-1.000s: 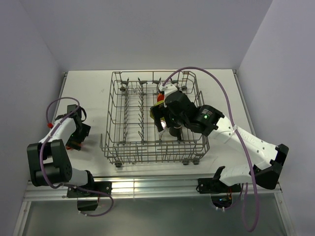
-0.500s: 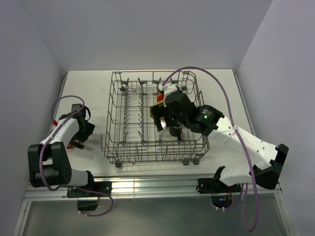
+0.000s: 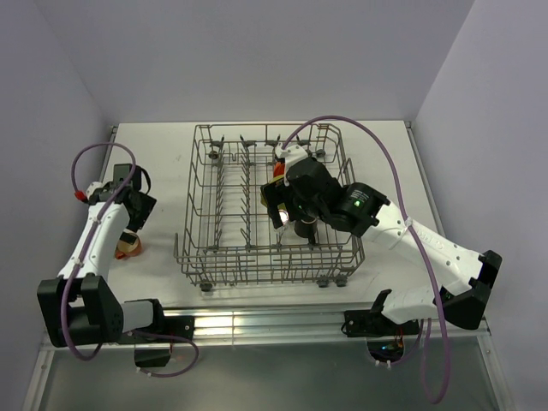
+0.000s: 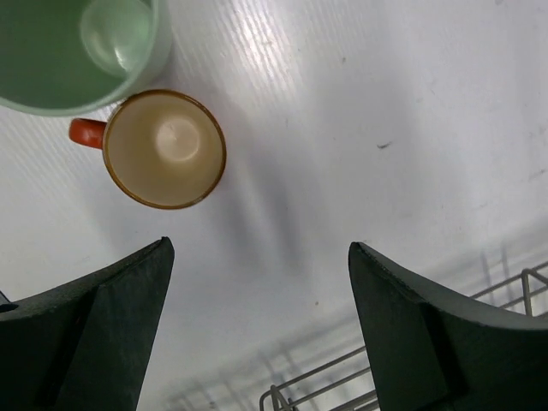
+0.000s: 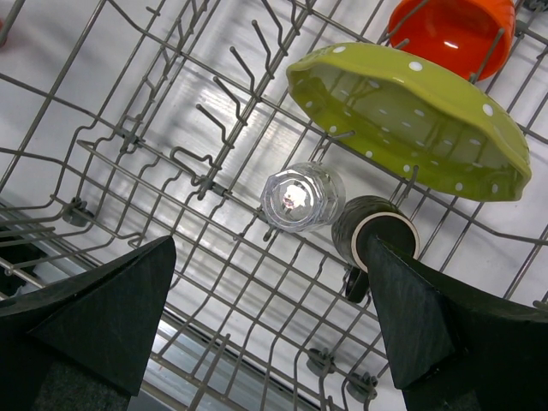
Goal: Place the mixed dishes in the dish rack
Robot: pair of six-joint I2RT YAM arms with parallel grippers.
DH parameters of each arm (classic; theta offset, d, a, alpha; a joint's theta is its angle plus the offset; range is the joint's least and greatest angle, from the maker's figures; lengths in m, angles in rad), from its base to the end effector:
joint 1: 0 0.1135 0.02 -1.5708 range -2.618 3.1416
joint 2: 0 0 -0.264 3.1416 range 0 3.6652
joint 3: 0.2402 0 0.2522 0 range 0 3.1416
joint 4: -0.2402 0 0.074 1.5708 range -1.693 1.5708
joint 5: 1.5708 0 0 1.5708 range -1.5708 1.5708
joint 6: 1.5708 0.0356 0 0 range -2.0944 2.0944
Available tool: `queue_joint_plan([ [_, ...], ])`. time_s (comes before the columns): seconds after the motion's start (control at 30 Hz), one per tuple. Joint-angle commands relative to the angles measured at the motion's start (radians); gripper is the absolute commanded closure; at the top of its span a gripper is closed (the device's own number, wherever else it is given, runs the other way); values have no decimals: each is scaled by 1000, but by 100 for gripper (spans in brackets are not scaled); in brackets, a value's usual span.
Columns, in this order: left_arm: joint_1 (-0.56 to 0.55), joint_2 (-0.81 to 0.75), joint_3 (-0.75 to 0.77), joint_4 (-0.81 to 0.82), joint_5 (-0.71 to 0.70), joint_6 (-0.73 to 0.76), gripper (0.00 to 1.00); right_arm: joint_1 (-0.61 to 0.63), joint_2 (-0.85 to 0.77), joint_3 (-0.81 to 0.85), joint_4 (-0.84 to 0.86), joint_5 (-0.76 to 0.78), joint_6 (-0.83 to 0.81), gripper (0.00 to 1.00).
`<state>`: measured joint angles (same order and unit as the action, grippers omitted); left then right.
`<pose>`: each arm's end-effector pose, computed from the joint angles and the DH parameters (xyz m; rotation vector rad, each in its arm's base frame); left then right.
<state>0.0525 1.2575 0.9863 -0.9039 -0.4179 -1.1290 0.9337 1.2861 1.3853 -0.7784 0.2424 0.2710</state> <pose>0.2307 0.0266 0.2585 -1.5315 2.0863 0.2050 0.1664 0.2104 0.3826 -0.6083 2.1708 0.3835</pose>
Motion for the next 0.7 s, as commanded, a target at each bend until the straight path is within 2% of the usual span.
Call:
queue_joint_plan([
  [0.0, 41, 16, 31, -21, -28, 34, 10, 7, -25, 23, 10, 20, -10, 0],
  [0.27, 101, 68, 29, 23, -19, 74, 11, 7, -15, 37, 1, 18, -13, 1],
  [0.67, 106, 174, -44, 105, -4, 75, 12, 7, -16, 11, 27, 6, -9, 1],
])
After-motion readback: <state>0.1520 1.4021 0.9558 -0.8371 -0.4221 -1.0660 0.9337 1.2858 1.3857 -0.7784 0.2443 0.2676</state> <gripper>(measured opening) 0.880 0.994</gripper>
